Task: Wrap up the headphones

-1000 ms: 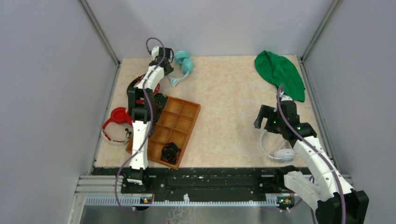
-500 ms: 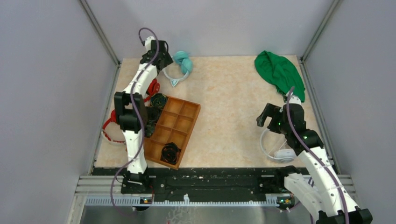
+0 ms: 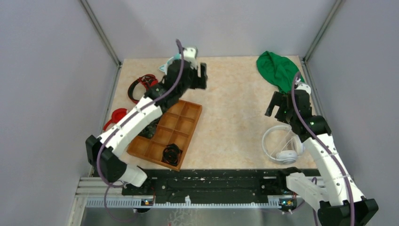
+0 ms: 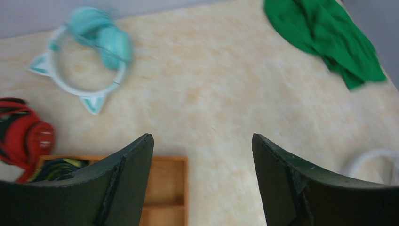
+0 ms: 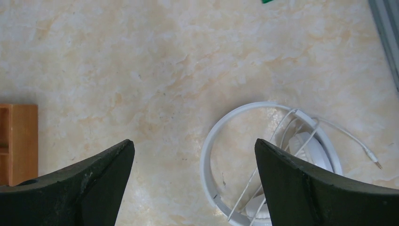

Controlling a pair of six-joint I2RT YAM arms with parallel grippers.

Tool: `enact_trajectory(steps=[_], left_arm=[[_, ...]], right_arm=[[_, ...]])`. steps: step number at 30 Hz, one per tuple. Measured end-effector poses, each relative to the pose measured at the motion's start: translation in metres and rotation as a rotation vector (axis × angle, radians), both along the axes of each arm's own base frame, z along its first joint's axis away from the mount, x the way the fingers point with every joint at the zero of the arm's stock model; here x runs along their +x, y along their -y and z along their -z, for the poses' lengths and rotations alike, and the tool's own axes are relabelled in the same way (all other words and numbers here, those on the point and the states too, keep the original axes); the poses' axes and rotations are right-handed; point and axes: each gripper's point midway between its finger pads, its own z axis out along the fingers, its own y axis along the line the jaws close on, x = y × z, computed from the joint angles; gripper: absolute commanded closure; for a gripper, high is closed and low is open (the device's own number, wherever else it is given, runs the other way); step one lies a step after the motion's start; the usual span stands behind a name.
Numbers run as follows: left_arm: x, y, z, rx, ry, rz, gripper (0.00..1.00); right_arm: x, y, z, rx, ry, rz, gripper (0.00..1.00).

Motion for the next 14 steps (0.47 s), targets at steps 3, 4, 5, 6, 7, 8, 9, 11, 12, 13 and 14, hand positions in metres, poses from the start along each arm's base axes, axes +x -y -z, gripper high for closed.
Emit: enact_trajectory(steps=[3,4,5,6,7,8,9,11,12,13,14], left_arm=[[-0.061,0.021,0.045,0.045,-0.093,0.148,0.18],[-0.077,0.022,0.060,0.061,-0.116,0.172,0.18],[-0.089,0.019,0.073,0.080,-0.142,0.181,0.19],[-0.101,0.016,0.087,0.097,-0.169,0.187,0.19],[-0.113,0.011,0.101,0.115,-0.196,0.194,0.19],[-0.124,0.007,0.113,0.126,-0.222,0.197,0.19],[-0.133,0.003,0.123,0.132,-0.244,0.198,0.19],[-0.144,-0.007,0.137,0.130,-0.278,0.185,0.19],[-0.149,-0.012,0.141,0.121,-0.288,0.173,0.19],[-0.152,-0.015,0.144,0.110,-0.295,0.163,0.18],[-0.155,-0.019,0.146,0.098,-0.299,0.152,0.18]], right_arm=[[0.002,0.008,-0.006,-0.032,-0.006,0.034,0.01],[0.002,0.010,-0.006,-0.043,-0.006,0.044,0.01],[0.002,0.012,-0.006,-0.053,-0.007,0.049,0.01],[0.001,0.014,-0.006,-0.059,-0.005,0.052,0.01],[0.001,0.015,-0.007,-0.062,-0.002,0.056,0.01],[0.000,0.015,-0.008,-0.062,0.009,0.059,0.01],[0.000,0.016,-0.010,-0.060,0.019,0.060,0.01],[-0.004,0.016,-0.011,-0.054,0.036,0.061,0.01],[-0.005,0.016,-0.011,-0.052,0.040,0.062,0.01],[-0.006,0.017,-0.011,-0.049,0.043,0.064,0.01],[-0.007,0.016,-0.011,-0.045,0.045,0.066,0.01]])
